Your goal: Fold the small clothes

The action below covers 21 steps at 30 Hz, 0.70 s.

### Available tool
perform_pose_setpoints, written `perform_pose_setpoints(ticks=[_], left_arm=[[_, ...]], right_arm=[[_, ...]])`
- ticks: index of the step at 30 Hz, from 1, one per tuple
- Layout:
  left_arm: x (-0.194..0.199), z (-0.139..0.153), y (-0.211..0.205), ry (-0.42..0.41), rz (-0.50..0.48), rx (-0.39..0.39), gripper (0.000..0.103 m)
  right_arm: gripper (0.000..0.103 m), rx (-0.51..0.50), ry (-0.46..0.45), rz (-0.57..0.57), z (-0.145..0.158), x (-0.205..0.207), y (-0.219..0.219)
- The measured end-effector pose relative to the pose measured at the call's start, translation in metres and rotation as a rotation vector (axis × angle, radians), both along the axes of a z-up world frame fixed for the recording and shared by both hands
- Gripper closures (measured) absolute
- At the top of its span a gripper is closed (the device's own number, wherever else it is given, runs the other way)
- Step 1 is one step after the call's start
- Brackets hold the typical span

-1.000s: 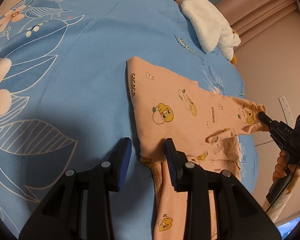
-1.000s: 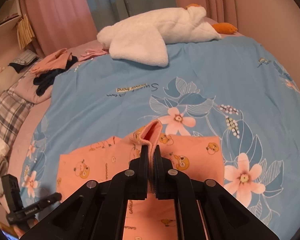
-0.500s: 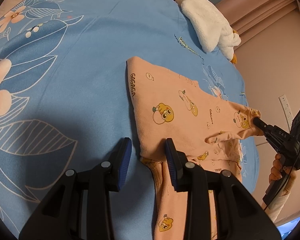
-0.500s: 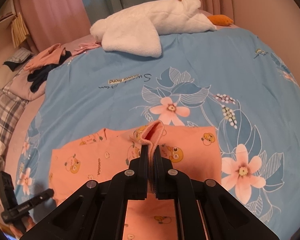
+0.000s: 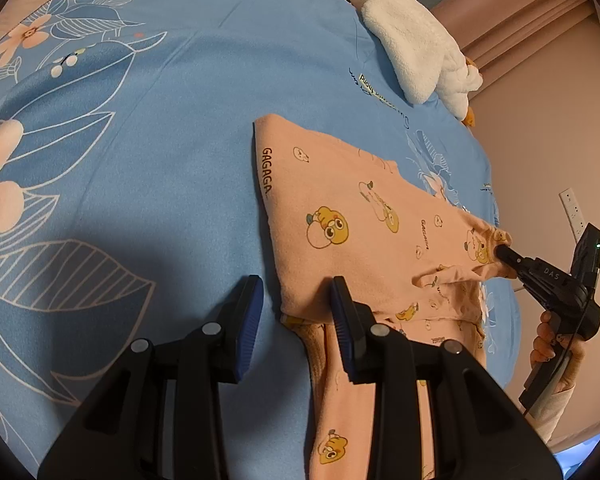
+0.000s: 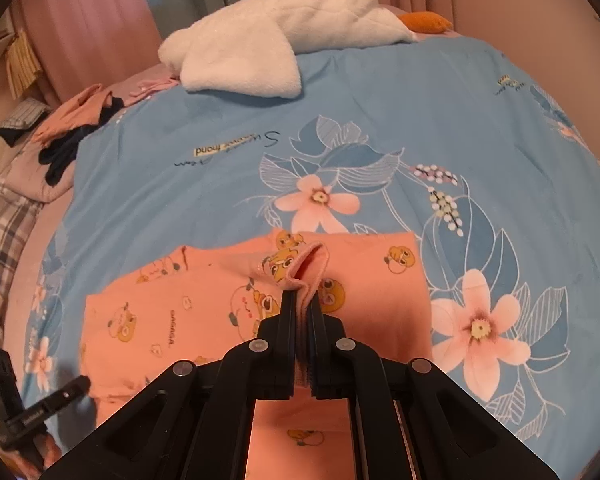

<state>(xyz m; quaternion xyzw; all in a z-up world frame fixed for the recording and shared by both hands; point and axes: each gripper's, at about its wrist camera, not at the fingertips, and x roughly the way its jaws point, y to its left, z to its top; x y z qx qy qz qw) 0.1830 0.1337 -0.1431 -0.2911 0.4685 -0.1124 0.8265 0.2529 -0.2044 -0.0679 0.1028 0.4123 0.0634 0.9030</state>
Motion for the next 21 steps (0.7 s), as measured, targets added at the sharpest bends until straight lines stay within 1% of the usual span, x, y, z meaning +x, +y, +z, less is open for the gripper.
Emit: perform_pose_setpoints(ticks=[11,21], left_arm=[[-0.001,0.001,0.004,-0.016,-0.013,-0.033,0.07],[0.002,0.005,0.0,-0.028,-0.041,-0.051,0.07]], right_arm=[[0.097,0.007,-0.009,-0.029,0.001,-0.005,-0.01],[0.097,-0.004,0.011,-0.087,-0.008,-0.005,-0.029]])
